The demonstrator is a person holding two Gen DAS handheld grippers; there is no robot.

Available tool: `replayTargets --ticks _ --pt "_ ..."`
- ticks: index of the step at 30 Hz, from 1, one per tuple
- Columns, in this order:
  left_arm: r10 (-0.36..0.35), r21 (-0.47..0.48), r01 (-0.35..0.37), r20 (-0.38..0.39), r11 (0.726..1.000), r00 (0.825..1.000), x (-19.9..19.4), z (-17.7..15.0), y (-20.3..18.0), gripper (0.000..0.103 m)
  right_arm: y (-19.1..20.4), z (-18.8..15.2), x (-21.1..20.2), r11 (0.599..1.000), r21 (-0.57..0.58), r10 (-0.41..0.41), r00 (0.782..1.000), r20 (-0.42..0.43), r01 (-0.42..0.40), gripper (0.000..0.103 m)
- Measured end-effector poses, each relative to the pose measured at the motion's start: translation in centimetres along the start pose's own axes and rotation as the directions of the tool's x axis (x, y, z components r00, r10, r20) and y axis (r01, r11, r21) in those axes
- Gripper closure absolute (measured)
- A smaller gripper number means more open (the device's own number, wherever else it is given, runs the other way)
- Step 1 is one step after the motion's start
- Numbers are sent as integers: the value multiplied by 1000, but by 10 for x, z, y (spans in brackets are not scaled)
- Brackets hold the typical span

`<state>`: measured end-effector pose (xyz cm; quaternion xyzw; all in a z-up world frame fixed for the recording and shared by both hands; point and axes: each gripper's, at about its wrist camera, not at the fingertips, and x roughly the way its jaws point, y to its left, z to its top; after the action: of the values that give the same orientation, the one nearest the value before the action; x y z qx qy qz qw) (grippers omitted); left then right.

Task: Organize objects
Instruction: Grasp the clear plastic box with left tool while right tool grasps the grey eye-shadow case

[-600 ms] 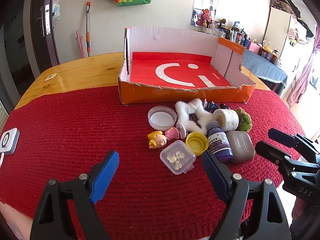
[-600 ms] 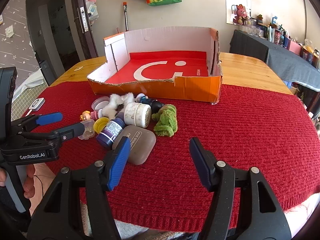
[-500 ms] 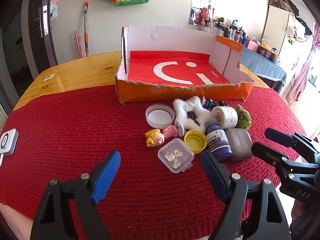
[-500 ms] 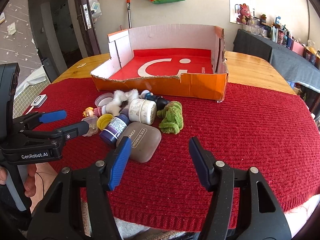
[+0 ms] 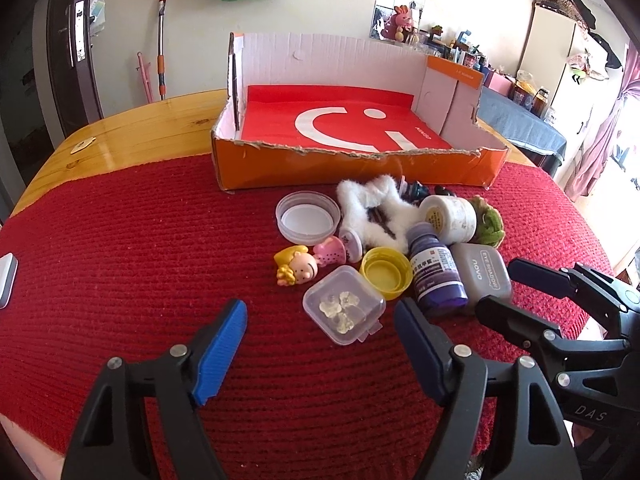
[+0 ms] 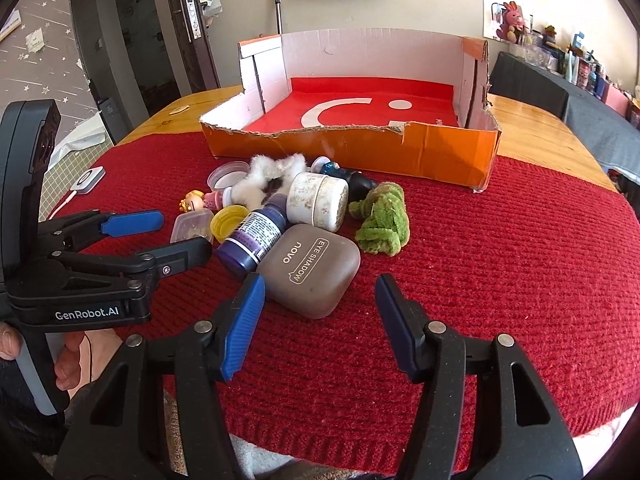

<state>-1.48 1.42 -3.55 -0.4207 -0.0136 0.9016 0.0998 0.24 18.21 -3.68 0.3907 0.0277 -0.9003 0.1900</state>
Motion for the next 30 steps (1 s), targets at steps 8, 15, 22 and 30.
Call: replayTargets --ticks 8,15,22,30 --pt "-1 8 1 5 1000 1000 4 2 0 25 8 2 8 999 -42 -8 1000 -6 7 44" --pt "5 12 -5 13 1000 1000 6 3 -1 27 9 7 17 998 -62 -20 1000 -8 20 43" --pt "-20 18 20 27 1000 999 4 3 -3 53 7 8 18 998 -56 -6 1000 -6 6 44" --pt "-49 15 48 36 999 998 -1 0 -4 59 2 7 13 1000 -29 -6 1000 1 6 44"
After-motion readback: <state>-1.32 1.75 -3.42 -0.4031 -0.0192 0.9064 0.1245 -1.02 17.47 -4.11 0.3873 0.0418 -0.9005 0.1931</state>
